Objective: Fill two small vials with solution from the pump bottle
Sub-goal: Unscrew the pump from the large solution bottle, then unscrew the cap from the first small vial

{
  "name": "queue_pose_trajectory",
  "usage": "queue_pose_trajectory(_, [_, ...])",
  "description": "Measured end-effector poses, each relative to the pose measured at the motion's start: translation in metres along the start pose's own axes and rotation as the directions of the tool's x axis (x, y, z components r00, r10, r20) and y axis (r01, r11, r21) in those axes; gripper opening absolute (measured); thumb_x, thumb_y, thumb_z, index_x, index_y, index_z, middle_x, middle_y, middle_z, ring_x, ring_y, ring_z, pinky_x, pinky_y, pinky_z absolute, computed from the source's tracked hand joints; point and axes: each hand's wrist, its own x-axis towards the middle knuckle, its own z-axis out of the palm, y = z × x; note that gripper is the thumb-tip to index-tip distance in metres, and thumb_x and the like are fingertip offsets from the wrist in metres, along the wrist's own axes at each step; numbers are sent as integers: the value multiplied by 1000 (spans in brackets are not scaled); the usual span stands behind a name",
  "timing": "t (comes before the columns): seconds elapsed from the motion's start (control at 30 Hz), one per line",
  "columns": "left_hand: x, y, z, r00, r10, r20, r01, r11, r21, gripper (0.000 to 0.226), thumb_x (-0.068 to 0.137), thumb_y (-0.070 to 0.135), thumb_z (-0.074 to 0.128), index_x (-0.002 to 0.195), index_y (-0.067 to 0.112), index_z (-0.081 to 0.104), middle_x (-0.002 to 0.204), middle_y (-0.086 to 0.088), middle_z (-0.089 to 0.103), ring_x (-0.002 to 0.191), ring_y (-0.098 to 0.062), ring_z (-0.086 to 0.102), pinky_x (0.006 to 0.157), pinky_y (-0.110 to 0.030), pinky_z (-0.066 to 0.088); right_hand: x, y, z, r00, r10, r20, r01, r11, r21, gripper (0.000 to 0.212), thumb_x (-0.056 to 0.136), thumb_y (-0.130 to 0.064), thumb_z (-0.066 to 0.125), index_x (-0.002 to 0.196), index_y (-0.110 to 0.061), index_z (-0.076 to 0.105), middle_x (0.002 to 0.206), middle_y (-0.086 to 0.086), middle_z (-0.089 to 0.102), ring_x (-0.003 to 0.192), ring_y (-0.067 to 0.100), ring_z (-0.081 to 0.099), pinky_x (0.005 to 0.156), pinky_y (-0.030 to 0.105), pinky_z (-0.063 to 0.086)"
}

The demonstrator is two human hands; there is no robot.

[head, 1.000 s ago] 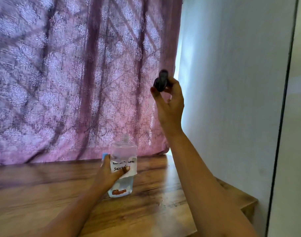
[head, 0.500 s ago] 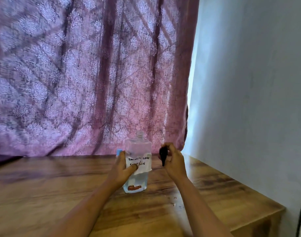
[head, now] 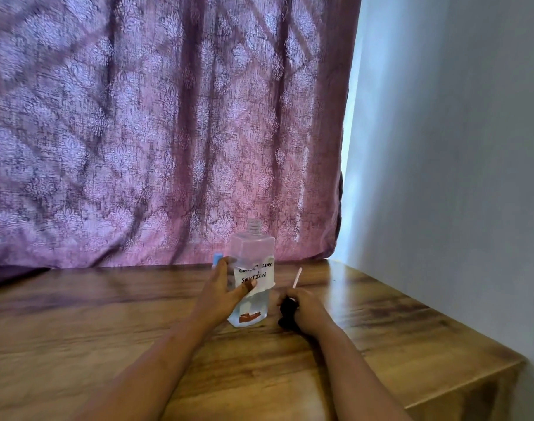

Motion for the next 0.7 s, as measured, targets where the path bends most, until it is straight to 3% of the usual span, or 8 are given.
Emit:
queue_pose_trajectory(0.17, [0,0,2,1000,5,-18,-5,1000,9,51,79,41,71,118,28,40,111,2,64,93,-12,62,77,-34,54,0,0,2,996,24,88,-21,999,-30,44,74,7,49,86,-31,67,104,0,68,99,18,60,88,29,51])
queue_pose_trajectory(0.27, [0,-1,3,999,12,-39,-11,1000,11,50,79,40,71,117,29,40,111,1,63,92,-13,62,76,-34,54,0,-4,2,998,47,35,-47,999,8,45,79,-4,48,104,-39,63,113,-5,63,103,17,58,91,30,48])
queue_pose_trajectory(0.33, [-1,-1,3,999,14,-40,-14,1000,7,49,79,40,71,117,30,40,111,2,63,93,-13,62,77,-36,55,-1,-10,1,999,46,-16,-44,994,100,51,76,-13,47,118,-41,53,114,-6,60,100,17,58,85,30,49])
queue_pose_trajectory(0.43, [0,0,3,999,7,-33,-7,1000,3,49,79,39,70,116,31,39,112,1,63,95,-14,62,79,-39,56,-1,-18,0,998,-21,-61,34,973,226,57,71,-22,46,127,-36,46,102,-13,59,92,13,59,74,17,46])
queue_pose_trajectory(0.57, [1,-1,4,1000,-12,-28,12,1000,-8,50,79,39,71,117,31,38,111,0,62,94,-15,62,75,-33,55,-3,-31,-2,991,-127,-51,136,948,288,59,78,-38,61,126,-56,32,104,-24,57,94,-9,56,76,11,43])
queue_pose_trajectory(0.7, [0,1,3,1000,-20,-23,20,1000,-10,57,77,42,72,122,30,39,113,-1,62,97,-18,61,81,-41,55,-3,-43,4,985,-168,-41,171,909,379,75,67,-41,80,119,-64,32,113,-27,58,99,-11,57,75,8,48])
